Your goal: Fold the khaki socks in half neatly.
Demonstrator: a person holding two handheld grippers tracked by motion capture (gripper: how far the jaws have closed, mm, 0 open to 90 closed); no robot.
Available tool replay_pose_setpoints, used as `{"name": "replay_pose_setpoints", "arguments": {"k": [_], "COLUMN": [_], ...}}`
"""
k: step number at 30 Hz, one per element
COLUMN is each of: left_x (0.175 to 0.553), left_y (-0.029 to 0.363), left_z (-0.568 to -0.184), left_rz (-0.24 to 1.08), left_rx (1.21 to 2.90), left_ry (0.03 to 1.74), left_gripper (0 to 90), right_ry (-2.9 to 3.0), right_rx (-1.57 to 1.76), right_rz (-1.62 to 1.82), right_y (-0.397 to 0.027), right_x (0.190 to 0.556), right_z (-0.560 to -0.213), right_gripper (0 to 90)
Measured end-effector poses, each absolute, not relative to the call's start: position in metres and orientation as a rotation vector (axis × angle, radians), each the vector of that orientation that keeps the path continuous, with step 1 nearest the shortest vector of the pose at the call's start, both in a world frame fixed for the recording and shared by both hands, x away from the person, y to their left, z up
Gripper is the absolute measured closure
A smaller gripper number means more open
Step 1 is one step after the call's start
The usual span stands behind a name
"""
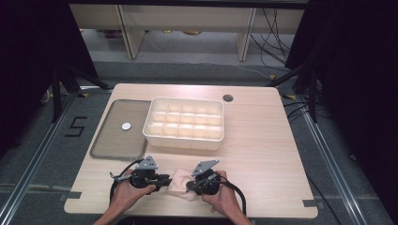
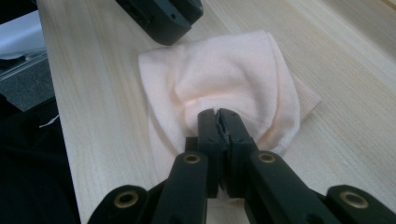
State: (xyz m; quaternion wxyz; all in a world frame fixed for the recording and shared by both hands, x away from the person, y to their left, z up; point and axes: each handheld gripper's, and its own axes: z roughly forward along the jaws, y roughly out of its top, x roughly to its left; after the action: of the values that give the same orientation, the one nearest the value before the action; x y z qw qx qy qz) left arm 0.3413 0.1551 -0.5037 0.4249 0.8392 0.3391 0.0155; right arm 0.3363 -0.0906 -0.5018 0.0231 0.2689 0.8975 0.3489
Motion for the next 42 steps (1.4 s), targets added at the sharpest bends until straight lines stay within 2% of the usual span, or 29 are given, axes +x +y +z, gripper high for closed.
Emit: {"name": "replay_pose_setpoints", "arguments": {"k": [4,9,12,17,18,19,24,31,38,42], "left_x": [0.341,0.343,0.343,0.342,0.341,0.341,0.336,0.335,0.333,0.333], "left_y": [0.152,0.147,0.143,0.142,0.141,0.141,0.139,0.135,0.136,0.135], "left_z": [-0.509,-0.514,-0.514,-0.516,-0.516,-0.516,-0.509,-0.504,-0.501,-0.5], "left_rz": [-0.016,-0.075,-0.084,-0.081,-0.052,-0.052,0.005,0.038,0.054,0.078], "left_rx": [2.106,2.094,2.095,2.077,2.075,2.075,2.092,2.109,2.121,2.137], "left_ry": [0.897,0.923,0.919,0.927,0.918,0.918,0.864,0.831,0.823,0.802], "left_gripper": [64.5,61.0,62.0,70.6,79.5,81.6,83.7,83.8,83.8,83.8], "right_ry": [2.78,2.776,2.769,2.747,2.761,2.761,2.741,2.735,2.816,2.812], "right_rx": [0.799,0.792,0.786,0.839,0.81,0.81,0.801,0.723,0.668,0.674], "right_rz": [1.077,1.074,1.063,1.05,1.085,1.085,1.12,1.236,1.137,1.161], "right_y": [-0.091,-0.091,-0.091,-0.09,-0.091,-0.091,-0.091,-0.088,-0.07,-0.071], "right_x": [0.337,0.336,0.336,0.334,0.334,0.334,0.334,0.326,0.32,0.322], "right_z": [-0.502,-0.502,-0.502,-0.502,-0.502,-0.502,-0.501,-0.489,-0.505,-0.503], "right_gripper": [88.3,88.3,88.2,88.2,88.2,88.2,85.4,86.0,87.0,86.4]}}
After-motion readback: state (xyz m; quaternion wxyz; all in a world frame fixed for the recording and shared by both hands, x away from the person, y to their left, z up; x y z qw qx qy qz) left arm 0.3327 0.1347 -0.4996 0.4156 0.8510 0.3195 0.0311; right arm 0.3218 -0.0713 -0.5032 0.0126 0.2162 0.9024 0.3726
